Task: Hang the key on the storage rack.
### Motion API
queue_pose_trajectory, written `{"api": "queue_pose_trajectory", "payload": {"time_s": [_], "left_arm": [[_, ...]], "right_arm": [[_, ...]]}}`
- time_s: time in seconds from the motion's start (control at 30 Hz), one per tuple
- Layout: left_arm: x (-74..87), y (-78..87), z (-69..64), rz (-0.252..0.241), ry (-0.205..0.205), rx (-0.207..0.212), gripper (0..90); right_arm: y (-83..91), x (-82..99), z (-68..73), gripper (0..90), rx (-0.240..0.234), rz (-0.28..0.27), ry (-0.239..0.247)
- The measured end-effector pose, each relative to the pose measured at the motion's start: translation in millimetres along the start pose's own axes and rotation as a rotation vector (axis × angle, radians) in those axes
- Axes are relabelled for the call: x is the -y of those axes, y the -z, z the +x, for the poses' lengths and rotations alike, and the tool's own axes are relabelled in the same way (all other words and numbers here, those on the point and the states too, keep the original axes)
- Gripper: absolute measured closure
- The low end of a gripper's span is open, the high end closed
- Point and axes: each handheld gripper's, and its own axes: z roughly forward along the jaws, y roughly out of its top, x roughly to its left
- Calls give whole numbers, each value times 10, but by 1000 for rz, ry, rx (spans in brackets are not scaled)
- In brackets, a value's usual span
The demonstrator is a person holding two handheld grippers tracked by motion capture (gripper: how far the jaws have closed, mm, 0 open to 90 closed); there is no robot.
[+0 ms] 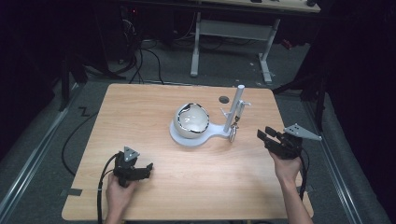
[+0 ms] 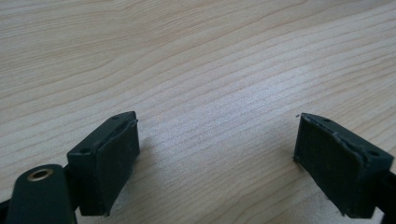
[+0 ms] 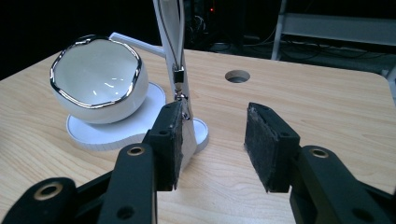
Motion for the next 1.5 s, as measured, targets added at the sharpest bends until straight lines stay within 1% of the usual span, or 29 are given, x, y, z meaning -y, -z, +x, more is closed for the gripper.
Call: {"api": "queue_pose_trajectory", "payload": {"time_s": [0.17, 0.4, 0.77, 1.07, 1.23, 1.5], "left_arm": [[0, 0, 0, 0, -1, 1, 144], [0, 0, 0, 0, -1, 1, 144], [0, -1, -3, -1, -7, 8, 145], [0, 0, -5, -1, -9, 10, 144], [0, 0, -6, -1, -8, 10, 144], [0, 0, -6, 0, -9, 10, 144]], "right_arm": [[87, 33, -13, 575, 5, -9, -3], [124, 111, -33, 575, 0, -18, -23], [154, 270, -45, 581, 1, 1, -33], [144, 359, -52, 582, 5, 21, -43], [113, 407, -46, 582, 8, 34, -41], [78, 470, -49, 593, 10, 51, -52]]}}
